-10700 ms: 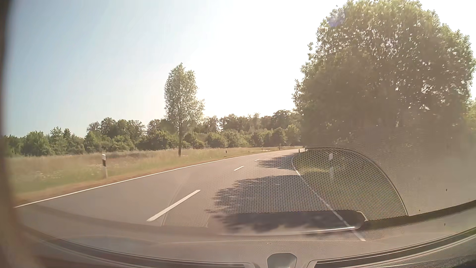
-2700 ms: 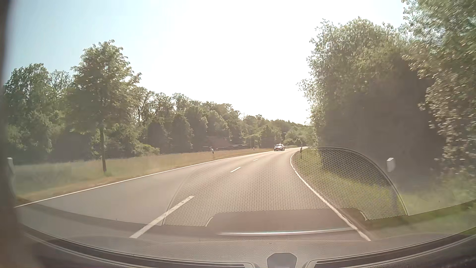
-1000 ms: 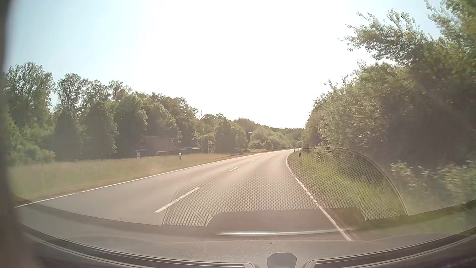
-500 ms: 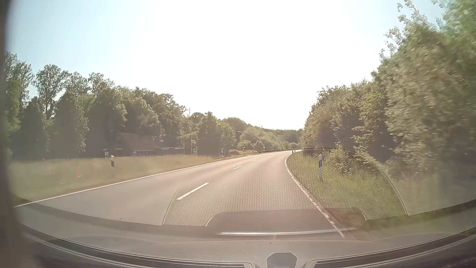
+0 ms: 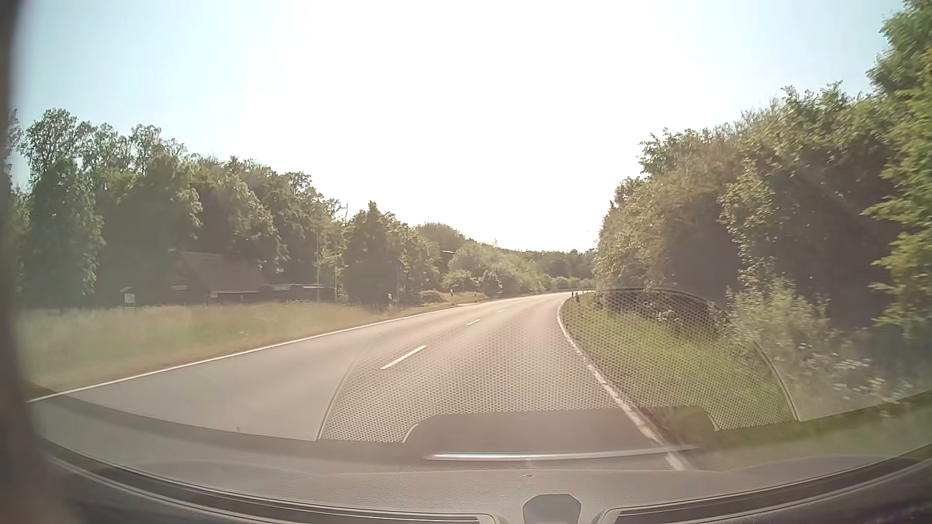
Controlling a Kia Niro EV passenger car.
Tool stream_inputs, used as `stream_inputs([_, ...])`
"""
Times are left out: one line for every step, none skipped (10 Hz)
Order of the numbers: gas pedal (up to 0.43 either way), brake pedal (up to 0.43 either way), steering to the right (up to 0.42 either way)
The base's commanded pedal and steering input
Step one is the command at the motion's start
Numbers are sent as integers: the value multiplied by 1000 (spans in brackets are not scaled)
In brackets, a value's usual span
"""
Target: Follow the waypoints while adhering to traffic rules and regulations
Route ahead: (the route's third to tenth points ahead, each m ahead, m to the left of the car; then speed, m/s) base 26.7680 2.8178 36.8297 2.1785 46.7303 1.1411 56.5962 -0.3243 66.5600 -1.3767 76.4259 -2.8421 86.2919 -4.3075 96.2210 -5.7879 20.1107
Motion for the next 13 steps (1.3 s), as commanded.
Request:
stream_inputs([240,6,20])
stream_inputs([248,6,20])
stream_inputs([248,6,18])
stream_inputs([248,6,16])
stream_inputs([248,6,15])
stream_inputs([248,6,15])
stream_inputs([248,6,15])
stream_inputs([248,6,16])
stream_inputs([248,6,17])
stream_inputs([248,6,20])
stream_inputs([248,6,21])
stream_inputs([248,6,22])
stream_inputs([248,6,21])
